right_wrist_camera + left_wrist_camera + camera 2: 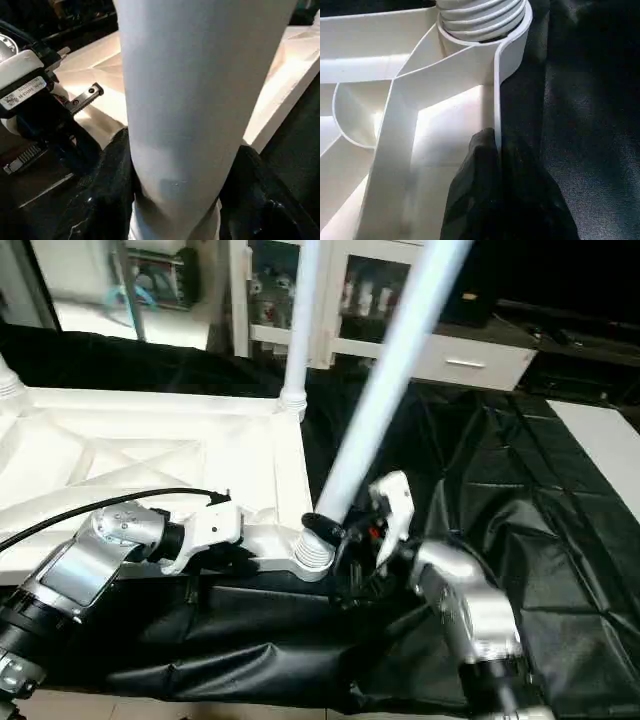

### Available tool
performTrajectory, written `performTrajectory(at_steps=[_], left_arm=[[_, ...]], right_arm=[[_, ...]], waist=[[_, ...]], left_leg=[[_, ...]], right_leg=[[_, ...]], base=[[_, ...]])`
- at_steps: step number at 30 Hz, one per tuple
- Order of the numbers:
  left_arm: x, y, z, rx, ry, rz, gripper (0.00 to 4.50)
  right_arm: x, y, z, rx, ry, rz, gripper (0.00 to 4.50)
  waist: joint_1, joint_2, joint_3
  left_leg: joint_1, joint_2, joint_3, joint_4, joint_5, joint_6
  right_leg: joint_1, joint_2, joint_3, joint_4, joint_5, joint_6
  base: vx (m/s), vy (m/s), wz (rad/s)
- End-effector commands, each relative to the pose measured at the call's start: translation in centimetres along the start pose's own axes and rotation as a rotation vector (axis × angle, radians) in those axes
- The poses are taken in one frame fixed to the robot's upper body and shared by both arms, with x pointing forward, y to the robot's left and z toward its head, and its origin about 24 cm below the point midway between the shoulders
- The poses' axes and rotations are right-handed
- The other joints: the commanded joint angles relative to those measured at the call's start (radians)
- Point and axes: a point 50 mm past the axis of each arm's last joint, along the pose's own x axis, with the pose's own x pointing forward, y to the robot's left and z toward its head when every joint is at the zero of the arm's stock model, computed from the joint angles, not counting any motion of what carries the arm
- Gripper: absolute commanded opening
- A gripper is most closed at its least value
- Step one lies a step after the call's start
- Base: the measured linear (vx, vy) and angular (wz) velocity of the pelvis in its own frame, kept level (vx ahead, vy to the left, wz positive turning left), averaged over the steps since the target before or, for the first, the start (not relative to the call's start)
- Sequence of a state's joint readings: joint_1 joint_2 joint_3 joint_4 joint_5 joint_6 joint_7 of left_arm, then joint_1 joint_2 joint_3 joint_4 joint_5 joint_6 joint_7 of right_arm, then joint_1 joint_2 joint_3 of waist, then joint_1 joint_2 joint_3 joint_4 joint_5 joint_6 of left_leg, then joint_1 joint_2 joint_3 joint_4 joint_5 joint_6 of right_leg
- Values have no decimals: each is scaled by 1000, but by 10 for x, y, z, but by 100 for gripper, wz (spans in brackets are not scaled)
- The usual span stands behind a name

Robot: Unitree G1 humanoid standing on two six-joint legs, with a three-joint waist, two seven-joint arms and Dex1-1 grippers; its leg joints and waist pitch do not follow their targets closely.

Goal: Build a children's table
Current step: Move to table

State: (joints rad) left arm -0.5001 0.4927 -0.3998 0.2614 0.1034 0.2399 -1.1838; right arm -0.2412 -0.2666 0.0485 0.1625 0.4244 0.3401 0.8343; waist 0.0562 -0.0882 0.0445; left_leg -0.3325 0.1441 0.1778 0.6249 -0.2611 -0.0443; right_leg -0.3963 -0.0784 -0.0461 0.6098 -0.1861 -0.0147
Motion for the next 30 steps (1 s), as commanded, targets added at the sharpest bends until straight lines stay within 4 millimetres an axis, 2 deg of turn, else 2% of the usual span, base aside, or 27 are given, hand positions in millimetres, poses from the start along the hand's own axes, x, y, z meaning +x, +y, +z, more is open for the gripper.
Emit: performTrajectory(at_steps=[1, 5, 11, 14, 17, 18, 22, 27, 28, 30], left_arm=[[11, -7, -9, -30, 35, -41, 5], [10, -6, -9, -31, 36, -36, 5], [9, -5, -10, -32, 38, -26, 5], [9, -4, -11, -35, 38, -18, 5], [8, -4, -11, -37, 38, -16, 5], [8, -4, -11, -37, 39, -15, 5], [8, -4, -12, -40, 39, -15, 5], [8, -4, -12, -42, 38, -18, 5], [8, -4, -12, -43, 38, -18, 5], [8, -4, -12, -45, 38, -17, 5]], right_arm=[[-10, -6, -11, -12, 60, -69, 191], [-13, -1, -16, -40, 61, -58, 191], [-15, 4, -19, -101, 72, -53, 191], [-16, 7, -23, -107, 68, -54, 191], [-16, 7, -28, -135, 111, -50, 191], [-16, 7, -33, -150, 157, -46, 191], [-13, 4, -44, -141, 266, -61, 191], [-11, 4, -49, -119, 325, -36, 191], [-11, 4, -51, -102, 338, -32, 191], [-14, 4, -56, -71, 376, -31, 191]], waist=[[-6, 17, -38], [-4, 19, -37], [-5, 19, -35], [-4, 20, -35], [-6, 19, -34], [-6, 17, -33], [-12, 21, -27], [-16, 21, -27], [-18, 19, -27], [-21, 19, -27]], left_leg=[[2, 95, -35, -110, -154, -18], [2, 95, -34, -112, -155, -16], [-2, 96, -37, -114, -183, -15], [2, 97, -36, -114, -173, -11], [-3, 95, -36, -115, -168, -3], [-4, 96, -36, -116, -181, -4], [0, 98, -44, -123, -277, -28], [1, 98, -45, -125, -291, -34], [2, 99, -45, -125, -305, -36], [1, 98, -47, -127, -316, -38]], right_leg=[[28, -89, 56, -69, -213, -223], [30, -89, 56, -70, -204, -226], [30, -92, 59, -77, -264, -208], [27, -89, 59, -74, -237, -211], [30, -89, 59, -73, -232, -216], [30, -91, 59, -76, -264, -209], [21, -92, 61, -90, -411, -167], [19, -90, 62, -89, -384, -168], [17, -90, 62, -91, -390, -167], [18, -90, 62, -91, -398, -165]], base=[[0, 0, 0], [0, 0, 0], [0, 0, 0], [0, 0, 0], [0, 0, 0], [0, 0, 0], [0, 0, 0], [0, 0, 0], [0, 0, 0], [0, 0, 0]])
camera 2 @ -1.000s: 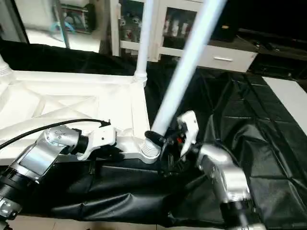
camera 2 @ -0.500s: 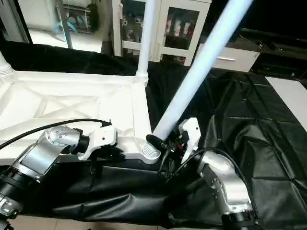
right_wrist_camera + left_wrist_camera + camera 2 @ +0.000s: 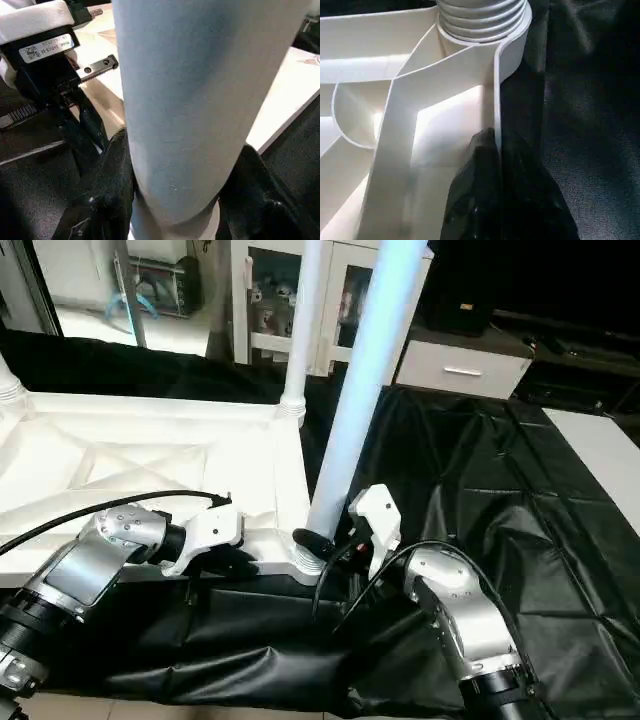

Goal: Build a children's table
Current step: Move to table

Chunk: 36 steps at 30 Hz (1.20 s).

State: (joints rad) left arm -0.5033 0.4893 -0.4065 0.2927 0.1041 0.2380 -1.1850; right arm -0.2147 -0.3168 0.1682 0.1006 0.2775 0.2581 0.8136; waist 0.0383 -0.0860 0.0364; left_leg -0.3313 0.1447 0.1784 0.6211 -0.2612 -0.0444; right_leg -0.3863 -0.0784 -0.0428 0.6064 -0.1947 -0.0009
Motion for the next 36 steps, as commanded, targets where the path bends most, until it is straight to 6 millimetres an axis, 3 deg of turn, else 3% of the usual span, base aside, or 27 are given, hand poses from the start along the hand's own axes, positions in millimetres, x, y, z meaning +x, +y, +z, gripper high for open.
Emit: performTrajectory(at_steps=[1, 5, 11, 17, 21, 23, 24, 26, 29, 32, 34, 35, 36], left_arm=[[5, -4, -7, -24, 26, -6, 5], [4, -4, -8, -25, 31, -5, 5], [4, -2, -7, -21, 27, 4, 0], [5, -2, -5, -31, 4, 16, 0], [6, 2, 1, -87, -42, 68, 0], [9, 8, 9, -127, -78, 122, 0], [11, 12, 14, -145, -90, 152, 0], [17, 22, 25, -170, -94, 225, 0], [28, 37, 42, -217, -108, 352, 0], [39, 47, 57, -286, -115, 465, 0], [46, 53, 70, -292, -115, 531, 0], [47, 54, 73, -292, -115, 545, 0], [48, 56, 79, -306, -140, 570, 0]], right_arm=[[-13, 4, -55, 155, 264, -25, 191], [-16, 1, -61, 166, 280, -65, 191], [-13, 0, -53, 168, 216, -79, 188], [-11, -2, -50, 168, 201, -95, 188], [-10, -14, -52, 154, 216, -232, 188], [-8, -33, -55, 160, 234, -458, 187], [-7, -43, -55, 163, 243, -579, 187], [-2, -56, -55, 176, 260, -739, 187], [16, -61, -46, 206, 242, -827, 187], [35, -62, -36, 167, 245, -876, 187], [49, -61, -29, 143, 240, -908, 187], [52, -61, -27, 138, 238, -917, 187], [56, -60, -24, 139, 230, -932, 187]], waist=[[-4, 18, -19], [-6, 17, -19], [-9, 24, -19], [-9, 22, -17], [-15, 20, -18], [-17, 19, -18], [-29, 19, -21], [-40, 20, -24], [-42, 20, -32], [-38, 16, -44], [-30, 13, -53], [-28, 14, -55], [-25, 9, -57]], left_leg=[[-1, 98, -48, -124, -321, -39], [-3, 98, -50, -125, -330, -42], [-2, 99, -52, -129, -344, -48], [-3, 100, -52, -130, -356, -49], [-7, 99, -54, -133, -340, -59], [-5, 98, -54, -132, -340, -67], [-13, 94, -59, -133, -341, -78], [-12, 91, -59, -131, -329, -88], [-7, 90, -48, -122, -254, -79], [-6, 82, -35, -106, -85, -42], [-5, 71, -24, -88, 136, 40], [-3, 70, -23, -87, 169, 63], [-4, 65, -20, -81, 216, 113]], right_leg=[[8, -91, 59, -88, -397, -177], [8, -93, 59, -91, -412, -169], [7, -92, 59, -94, -409, -167], [6, -93, 60, -97, -423, -164], [8, -94, 58, -95, -425, -165], [4, -95, 58, -97, -437, -163], [9, -95, 55, -95, -452, -160], [7, -94, 55, -95, -437, -158], [9, -91, 57, -89, -310, -186], [24, -88, 55, -68, -81, -244], [35, -81, 53, -41, 178, -303], [36, -81, 52, -38, 217, -319], [39, -82, 52, -34, 273, -340]], base=[[0, 0, 0], [0, 0, 0], [0, 0, 0], [0, 0, 0], [0, 0, 0], [0, 0, 0], [0, 0, 0], [0, 0, 0], [0, 0, 0], [19, 0, 0], [62, -4, 0], [64, -13, 2], [64, -13, 2]])
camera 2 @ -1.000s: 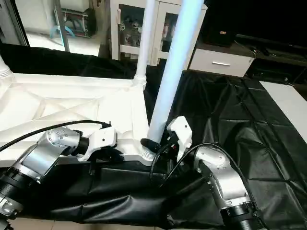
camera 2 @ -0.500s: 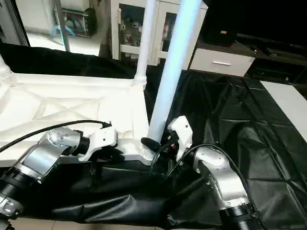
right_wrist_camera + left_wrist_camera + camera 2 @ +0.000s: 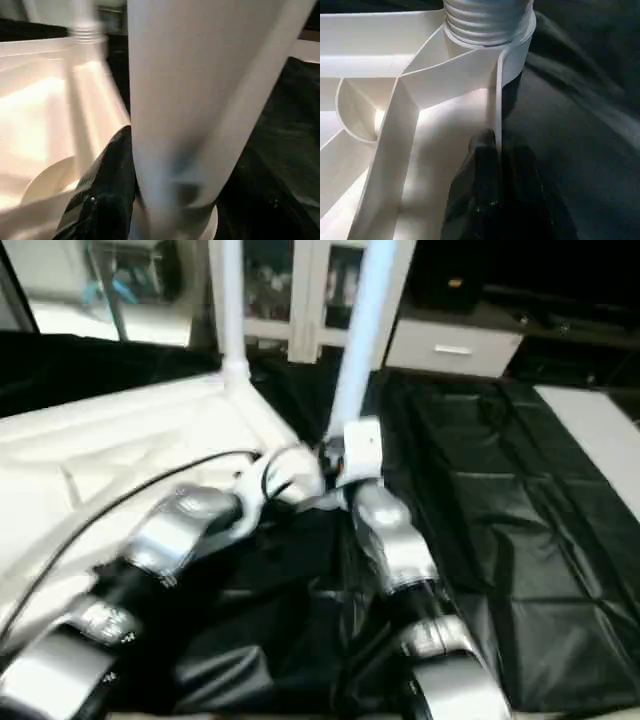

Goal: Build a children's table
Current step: Move to table

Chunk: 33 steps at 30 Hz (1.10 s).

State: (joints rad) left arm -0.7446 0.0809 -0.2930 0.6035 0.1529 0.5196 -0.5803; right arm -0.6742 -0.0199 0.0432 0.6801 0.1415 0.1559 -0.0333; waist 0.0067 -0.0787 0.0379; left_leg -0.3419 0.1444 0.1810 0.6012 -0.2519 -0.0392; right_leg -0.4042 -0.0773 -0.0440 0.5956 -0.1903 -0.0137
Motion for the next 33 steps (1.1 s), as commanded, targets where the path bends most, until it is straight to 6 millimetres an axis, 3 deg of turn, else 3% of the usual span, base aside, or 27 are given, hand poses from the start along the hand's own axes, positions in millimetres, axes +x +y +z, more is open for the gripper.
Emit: performTrajectory(at_steps=[1, 2, 4, 6, 9, 12, 14, 15, 17, 20, 21, 23, 26, 33], left_arm=[[-4, 8, 27, -15, -117, 83, 0], [-3, 7, 32, -22, -136, 101, 0], [-3, 7, 31, -20, -133, 104, 0], [-2, 8, 30, -23, -125, 110, 0], [-2, 11, 28, -26, -116, 120, 0], [-1, 11, 28, -26, -114, 122, 0], [-1, 11, 27, -26, -113, 119, 0], [-1, 12, 27, -25, -112, 119, 0], [-1, 12, 27, -22, -112, 118, 0], [-1, 13, 25, -22, -107, 115, 0], [-2, 14, 24, -22, -106, 113, 0], [-2, 14, 23, -22, -105, 108, 0], [-3, 14, 23, -12, -108, 86, 0], [-3, 11, 19, 7, -96, 37, 0]], right_arm=[[-11, -21, -60, -67, 254, -141, 187], [-8, -18, -58, -40, 253, -161, 187], [-6, -18, -56, -30, 241, -175, 187], [-4, -17, -55, -29, 229, -177, 187], [-1, -11, -51, 15, 195, -133, 187], [1, -6, -46, 34, 154, -54, 187], [1, -4, -43, 50, 131, -21, 187], [1, -2, -41, 73, 115, 10, 222], [1, -3, -37, 100, 89, 41, 257], [0, -4, -33, 119, 54, 77, 266], [-1, -4, -30, 121, 34, 106, 289], [-2, -5, -27, 117, 9, 137, 305], [-8, -11, -21, 92, -31, 188, 327], [-31, -31, -10, 67, -100, 292, 384]], waist=[[10, 2, -60], [11, -4, -60], [13, -3, -56], [11, 0, -54], [9, 1, -52], [7, 3, -53], [9, 1, -53], [10, 6, -54], [8, 3, -54], [11, 4, -55], [12, 4, -59], [10, 3, -57], [13, 5, -56], [20, 7, -57]], left_leg=[[8, 66, -23, -59, 242, 154], [9, 66, -21, -56, 255, 174], [8, 74, -24, -56, 242, 220], [12, 80, -25, -57, 208, 227], [12, 82, -24, -59, 158, 208], [14, 82, -24, -58, 156, 197], [11, 81, -24, -56, 174, 208], [12, 81, -25, -55, 184, 216], [11, 82, -24, -53, 183, 229], [8, 83, -25, -51, 169, 231], [9, 84, -27, -48, 188, 233], [1, 82, -27, -44, 212, 253], [-2, 82, -26, -43, 190, 262], [2, 84, -28, -39, 205, 272]], right_leg=[[57, -85, 53, -19, 304, -344], [57, -85, 52, -19, 311, -348], [54, -87, 47, -20, 232, -350], [49, -87, 45, -24, 148, -340], [47, -87, 46, -29, 73, -328], [46, -85, 45, -26, 91, -328], [49, -86, 46, -23, 124, -335], [50, -88, 46, -21, 136, -339], [50, -87, 46, -22, 140, -346], [52, -91, 47, -23, 113, -356], [52, -90, 46, -17, 138, -360], [49, -88, 46, -14, 159, -367], [52, -89, 47, -16, 142, -366], [51, -87, 46, -15, 153, -365]], base=[[0, 0, 0], [0, 0, 0], [0, 0, 0], [0, 0, 0], [0, 0, 0], [0, 0, 0], [0, 0, 0], [0, 0, 0], [0, 0, 0], [0, 0, 0], [0, 0, 0], [0, 0, 0], [0, 0, 0], [0, 0, 0]])
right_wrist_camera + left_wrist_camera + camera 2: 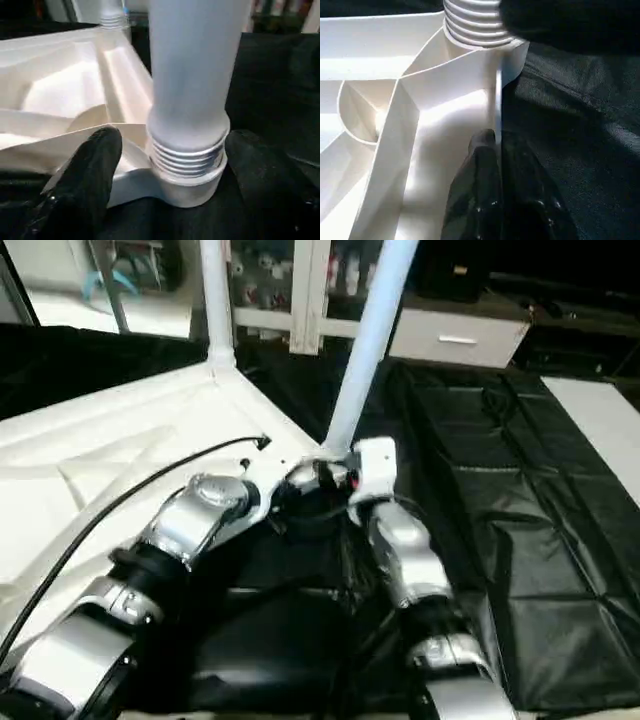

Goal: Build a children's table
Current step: Move to table

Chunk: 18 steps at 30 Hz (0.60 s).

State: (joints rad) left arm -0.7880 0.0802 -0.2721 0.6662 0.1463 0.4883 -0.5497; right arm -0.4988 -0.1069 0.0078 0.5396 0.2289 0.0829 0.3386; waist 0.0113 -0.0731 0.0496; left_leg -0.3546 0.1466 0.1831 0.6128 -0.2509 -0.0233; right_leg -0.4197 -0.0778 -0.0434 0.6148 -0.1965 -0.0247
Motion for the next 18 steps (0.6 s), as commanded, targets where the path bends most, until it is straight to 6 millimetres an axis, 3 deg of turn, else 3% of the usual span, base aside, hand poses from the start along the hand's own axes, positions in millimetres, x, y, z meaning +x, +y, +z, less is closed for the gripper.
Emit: performTrajectory(at_steps=[1, 5, 7, 13, 18], left_arm=[[-4, 3, 14, 11, -84, -3, 0], [-5, -1, 9, 34, -83, -56, 0], [-7, -5, 5, 50, -82, -109, 0], [-12, -10, -2, 79, -84, -194, 0], [-22, -19, -10, 131, -90, -345, 0]], right_arm=[[-4, -4, 10, 0, -28, 25, 394], [-26, -14, 18, -17, -42, 110, 436], [-40, -24, 25, -48, -37, 138, 446], [-56, -34, 34, -103, -10, 196, 446], [-71, -37, 37, -158, 61, 318, 446]], waist=[[13, 0, -67], [20, 0, -66], [25, 3, -62], [34, 4, -56], [40, 5, -57]], left_leg=[[12, 82, -30, -51, 208, 260], [12, 84, -31, -51, 197, 267], [11, 86, -30, -53, 157, 246], [9, 86, -29, -60, 66, 184], [7, 87, -28, -60, 68, 166]], right_leg=[[67, -86, 46, -34, 165, -353], [67, -86, 45, -35, 151, -350], [66, -87, 46, -42, 93, -345], [68, -88, 48, -53, -11, -319], [68, -86, 49, -49, 2, -305]], base=[[0, 0, 0], [0, 0, 0], [0, 0, 0], [0, 0, 0], [0, 0, 0]])
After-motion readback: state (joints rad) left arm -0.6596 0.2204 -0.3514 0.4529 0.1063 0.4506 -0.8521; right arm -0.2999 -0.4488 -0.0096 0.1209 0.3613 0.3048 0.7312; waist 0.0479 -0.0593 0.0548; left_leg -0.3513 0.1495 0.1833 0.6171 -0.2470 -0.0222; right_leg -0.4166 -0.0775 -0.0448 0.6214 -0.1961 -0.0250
